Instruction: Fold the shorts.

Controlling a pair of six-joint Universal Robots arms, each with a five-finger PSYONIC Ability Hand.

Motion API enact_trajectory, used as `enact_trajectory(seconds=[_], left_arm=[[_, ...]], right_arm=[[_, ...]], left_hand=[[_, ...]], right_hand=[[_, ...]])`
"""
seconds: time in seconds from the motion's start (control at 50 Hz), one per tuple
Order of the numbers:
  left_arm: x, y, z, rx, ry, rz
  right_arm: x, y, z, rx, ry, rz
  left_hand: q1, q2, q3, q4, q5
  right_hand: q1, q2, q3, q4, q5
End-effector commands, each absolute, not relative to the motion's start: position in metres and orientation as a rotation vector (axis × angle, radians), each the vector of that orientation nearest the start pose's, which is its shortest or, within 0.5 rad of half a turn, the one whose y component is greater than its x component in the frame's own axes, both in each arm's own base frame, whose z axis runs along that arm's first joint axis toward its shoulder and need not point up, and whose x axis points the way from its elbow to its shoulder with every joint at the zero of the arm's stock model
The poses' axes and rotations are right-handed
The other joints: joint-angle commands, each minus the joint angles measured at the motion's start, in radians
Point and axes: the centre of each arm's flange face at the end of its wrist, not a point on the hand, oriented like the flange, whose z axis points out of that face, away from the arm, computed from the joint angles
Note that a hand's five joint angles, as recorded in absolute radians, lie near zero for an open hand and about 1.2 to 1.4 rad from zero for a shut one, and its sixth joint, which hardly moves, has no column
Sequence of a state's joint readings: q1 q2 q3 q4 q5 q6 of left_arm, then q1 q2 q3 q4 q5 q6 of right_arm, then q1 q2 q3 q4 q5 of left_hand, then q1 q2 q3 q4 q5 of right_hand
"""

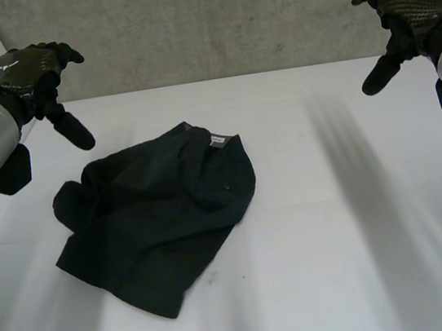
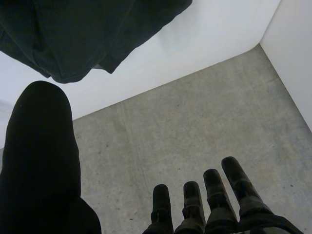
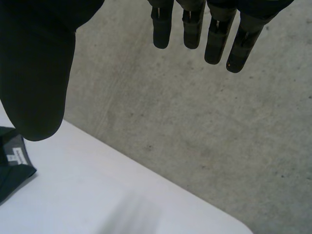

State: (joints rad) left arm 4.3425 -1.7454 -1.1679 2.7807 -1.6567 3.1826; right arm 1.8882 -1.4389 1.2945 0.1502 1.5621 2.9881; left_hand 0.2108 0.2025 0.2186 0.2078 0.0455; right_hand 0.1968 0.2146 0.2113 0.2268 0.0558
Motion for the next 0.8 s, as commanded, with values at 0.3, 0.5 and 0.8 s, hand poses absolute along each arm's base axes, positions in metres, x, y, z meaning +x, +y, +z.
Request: enact_trajectory(seconds=[0.3,0.5,0.8], left_arm=[[-0.26,-0.305,0.278,0.447,2.399,-2.239],[-0.324,-0.343,0.167,0.658,2.586,-2.038],[-0.367,-0.276,0.166,0.932,2.684,-1.953]], right_arm=[[0.246,-0.275,0.295,-0.816,2.063,-1.94],[0.246,-0.277,0.291,-0.859,2.075,-1.948],[0.233,-0.291,0.289,-0.82,2.113,-1.975]], left_hand=[[-0.006,0.002,-0.014,-0.003,-0.015],[0.079,0.087,0.071,0.082,0.07],[1.185,1.194,1.178,1.188,1.176]], right_hand=[[-0.022,-0.04,-0.037,-0.052,-0.056],[-0.022,-0.04,-0.037,-0.052,-0.056],[-0.022,-0.04,-0.037,-0.052,-0.056]])
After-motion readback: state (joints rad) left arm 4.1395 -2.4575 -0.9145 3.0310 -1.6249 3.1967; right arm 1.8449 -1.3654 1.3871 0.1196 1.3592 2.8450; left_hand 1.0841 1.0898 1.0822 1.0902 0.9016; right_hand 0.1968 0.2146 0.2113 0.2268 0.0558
